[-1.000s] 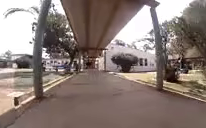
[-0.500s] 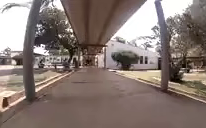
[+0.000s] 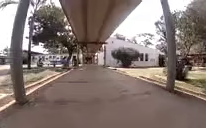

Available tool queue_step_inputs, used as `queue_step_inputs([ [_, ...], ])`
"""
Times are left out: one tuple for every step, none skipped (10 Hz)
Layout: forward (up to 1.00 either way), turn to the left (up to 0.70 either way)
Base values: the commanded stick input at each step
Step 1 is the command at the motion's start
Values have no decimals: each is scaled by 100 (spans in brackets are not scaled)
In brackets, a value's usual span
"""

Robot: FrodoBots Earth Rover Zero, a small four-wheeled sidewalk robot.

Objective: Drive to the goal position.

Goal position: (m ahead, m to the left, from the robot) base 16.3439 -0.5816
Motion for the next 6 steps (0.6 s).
queue_step_inputs([
  [50,0],
  [50,0],
  [50,0],
  [50,0],
  [50,0],
  [50,18],
])
